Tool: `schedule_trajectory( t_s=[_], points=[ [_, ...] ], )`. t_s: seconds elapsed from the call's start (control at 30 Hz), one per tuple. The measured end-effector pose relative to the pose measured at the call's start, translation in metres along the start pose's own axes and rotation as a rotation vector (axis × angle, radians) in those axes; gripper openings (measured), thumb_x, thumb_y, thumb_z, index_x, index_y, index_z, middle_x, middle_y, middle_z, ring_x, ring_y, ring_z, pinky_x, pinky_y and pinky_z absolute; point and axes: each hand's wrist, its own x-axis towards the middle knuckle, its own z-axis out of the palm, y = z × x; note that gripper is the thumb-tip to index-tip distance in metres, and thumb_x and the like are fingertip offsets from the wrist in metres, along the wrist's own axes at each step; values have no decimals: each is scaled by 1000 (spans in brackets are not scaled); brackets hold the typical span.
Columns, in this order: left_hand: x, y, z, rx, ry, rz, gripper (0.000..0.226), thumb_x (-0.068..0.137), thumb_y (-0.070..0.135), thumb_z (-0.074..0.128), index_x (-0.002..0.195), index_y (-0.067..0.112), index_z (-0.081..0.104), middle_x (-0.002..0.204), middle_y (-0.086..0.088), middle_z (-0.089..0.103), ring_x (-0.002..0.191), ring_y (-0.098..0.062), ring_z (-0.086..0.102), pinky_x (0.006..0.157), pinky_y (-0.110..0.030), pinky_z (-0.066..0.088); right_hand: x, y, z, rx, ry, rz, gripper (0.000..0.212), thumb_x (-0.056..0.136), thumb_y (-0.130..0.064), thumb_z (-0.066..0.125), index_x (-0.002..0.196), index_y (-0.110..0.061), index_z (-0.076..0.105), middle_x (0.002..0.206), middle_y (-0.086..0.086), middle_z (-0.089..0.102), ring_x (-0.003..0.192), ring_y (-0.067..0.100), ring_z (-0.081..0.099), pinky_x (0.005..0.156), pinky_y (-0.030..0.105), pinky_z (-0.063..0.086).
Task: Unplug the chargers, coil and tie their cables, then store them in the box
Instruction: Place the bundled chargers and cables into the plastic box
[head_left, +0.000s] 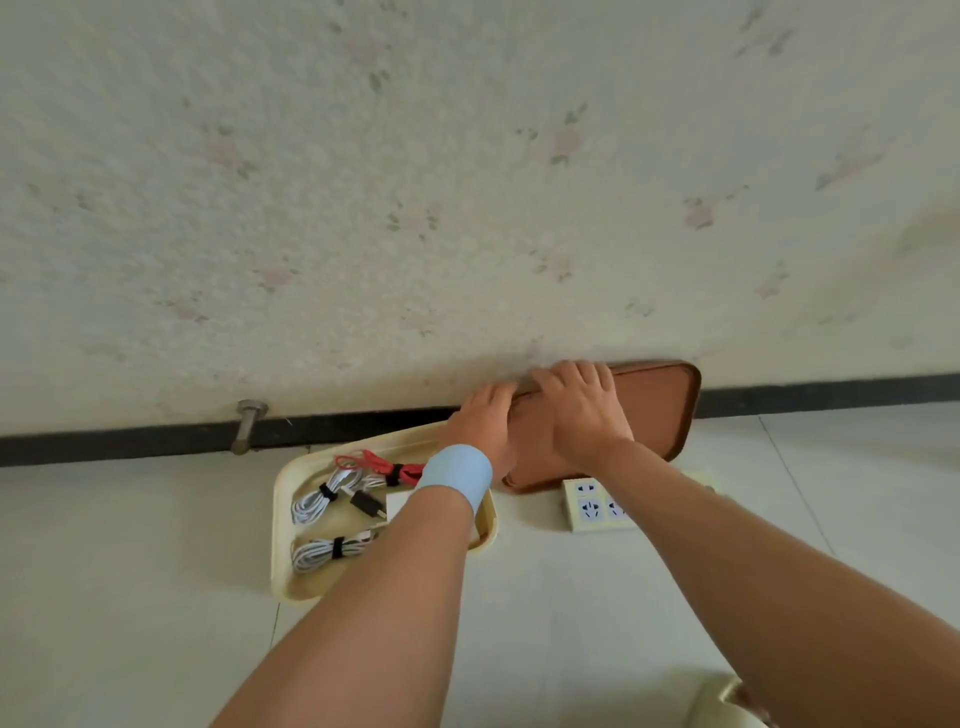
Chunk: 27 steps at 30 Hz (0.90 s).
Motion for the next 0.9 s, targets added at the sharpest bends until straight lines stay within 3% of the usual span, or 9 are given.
schedule_trajectory(
  t_s=[0.1,0.23,0.33,0.47,0.53,0.7,0.83,0.9],
  points=[
    [0,4,2,-28,-59,-18,66,94,11,46,152,32,24,154,-3,33,137,-27,38,110,-41,38,0,3,-7,-68,-30,-11,61,79,-5,55,137,-22,50,130,8,46,122,31,41,111,41,28],
    [-3,4,-2,-33,-56,8,55,97,22,51,150,29,34,148,-3,43,134,-25,42,109,-38,39,-3,11,-14,-111,-106,26,42,87,-5,53,125,-22,52,123,4,55,115,27,53,102,41,33],
    [-5,10,-13,-17,33,52,47,95,23,54,141,30,46,134,2,53,124,-21,48,99,-39,46,-4,7,-23,-98,-50,-110,37,89,-8,55,123,-23,56,113,2,59,105,26,58,93,38,35],
    [-12,10,-41,101,225,42,37,94,11,51,126,28,59,116,0,64,106,-23,57,86,-38,50,-2,-12,-37,55,112,-236,45,64,5,73,105,-13,71,89,7,62,77,30,60,66,35,40],
    [-20,1,-54,132,298,27,35,95,8,49,121,26,62,111,-1,65,101,-24,57,84,-37,51,0,-21,-46,78,132,-267,41,63,2,78,99,-15,72,85,4,61,71,27,59,59,31,39],
    [-53,-52,-85,31,436,-48,24,97,13,51,110,24,68,105,-1,62,96,-23,59,81,-35,50,-4,-41,-63,30,-40,-267,46,87,-6,62,127,-26,51,110,0,53,90,21,55,83,36,49],
    [-81,-97,-100,64,413,-131,21,96,13,54,104,26,69,103,0,63,87,-22,60,75,-35,51,-11,-71,-58,43,-90,-318,34,94,-8,52,124,-22,57,109,4,52,88,24,54,78,37,47],
    [-95,-115,-101,77,390,-161,27,94,9,54,106,28,68,107,3,63,94,-21,61,78,-34,50,-13,-91,-50,43,-92,-350,36,95,-8,54,129,-22,56,114,5,50,95,25,53,81,37,47]
  ],
)
